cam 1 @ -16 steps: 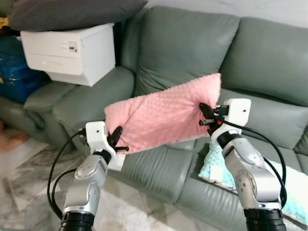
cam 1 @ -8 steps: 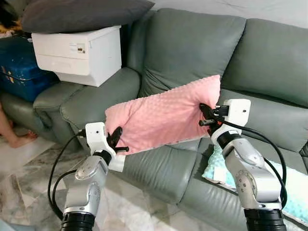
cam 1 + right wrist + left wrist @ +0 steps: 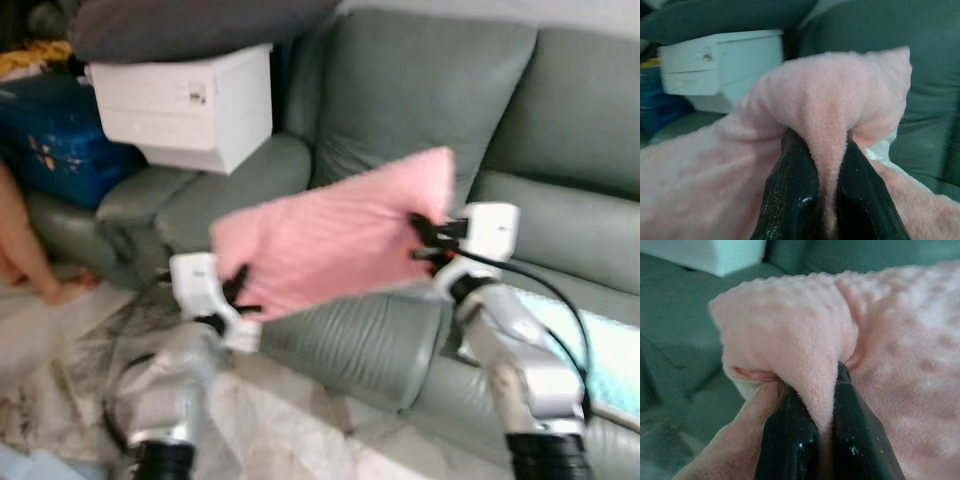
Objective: Move the pillow to the sofa
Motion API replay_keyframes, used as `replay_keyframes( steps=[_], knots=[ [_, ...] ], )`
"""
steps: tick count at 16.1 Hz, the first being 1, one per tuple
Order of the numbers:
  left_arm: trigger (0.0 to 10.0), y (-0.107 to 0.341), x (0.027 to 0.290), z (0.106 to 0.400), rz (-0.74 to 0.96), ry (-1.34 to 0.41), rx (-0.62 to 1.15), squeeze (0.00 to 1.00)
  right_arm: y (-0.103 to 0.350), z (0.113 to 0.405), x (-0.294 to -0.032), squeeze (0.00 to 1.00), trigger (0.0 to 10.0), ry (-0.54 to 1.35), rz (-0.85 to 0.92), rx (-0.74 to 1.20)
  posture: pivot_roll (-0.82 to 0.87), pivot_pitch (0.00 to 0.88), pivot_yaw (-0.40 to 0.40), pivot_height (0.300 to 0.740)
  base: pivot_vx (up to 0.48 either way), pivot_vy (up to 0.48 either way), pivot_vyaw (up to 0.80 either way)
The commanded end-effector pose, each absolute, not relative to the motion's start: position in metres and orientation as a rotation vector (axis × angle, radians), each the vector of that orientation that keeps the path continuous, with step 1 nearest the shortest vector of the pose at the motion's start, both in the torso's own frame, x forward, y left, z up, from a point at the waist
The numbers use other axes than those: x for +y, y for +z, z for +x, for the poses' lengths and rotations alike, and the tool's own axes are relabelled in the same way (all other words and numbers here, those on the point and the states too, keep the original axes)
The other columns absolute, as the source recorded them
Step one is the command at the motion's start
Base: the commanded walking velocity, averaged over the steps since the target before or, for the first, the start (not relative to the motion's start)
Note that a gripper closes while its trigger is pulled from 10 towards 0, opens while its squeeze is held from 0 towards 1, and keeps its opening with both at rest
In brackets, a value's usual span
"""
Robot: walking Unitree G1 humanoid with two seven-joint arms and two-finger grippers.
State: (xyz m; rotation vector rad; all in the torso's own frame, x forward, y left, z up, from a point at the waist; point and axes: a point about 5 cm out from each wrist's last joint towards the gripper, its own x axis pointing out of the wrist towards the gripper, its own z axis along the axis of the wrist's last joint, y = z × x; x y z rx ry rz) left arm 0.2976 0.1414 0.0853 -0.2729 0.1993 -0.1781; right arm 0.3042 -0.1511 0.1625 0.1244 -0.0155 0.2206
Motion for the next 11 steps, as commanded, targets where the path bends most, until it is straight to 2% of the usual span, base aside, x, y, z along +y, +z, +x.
replay_keyframes(
  steps=[1, 7, 11],
  knots=[
    [10.0, 0.0898, 0.1445, 0.2998, -0.254, -0.184, 0.184, 0.0, 0.1729, 0.305, -0.1476, 0.0, 10.0, 0.232, 0.124, -0.061, -0.19, 0.0, -0.006, 0.74, 0.0, 0.48, 0.0],
    [10.0, 0.0858, 0.1426, 0.299, -0.237, -0.182, 0.206, 0.0, 0.1729, 0.3047, -0.1481, 0.0, 10.0, 0.231, 0.124, -0.06, -0.19, 0.0, -0.007, 0.74, 0.0, 0.443, 0.0],
    [10.0, 0.086, 0.1415, 0.2989, -0.21, -0.188, 0.198, 0.0, 0.1727, 0.3045, -0.1481, 0.0, 10.0, 0.229, 0.124, -0.059, -0.19, 0.0, -0.007, 0.74, 0.0, 0.0, 0.0]
  ],
)
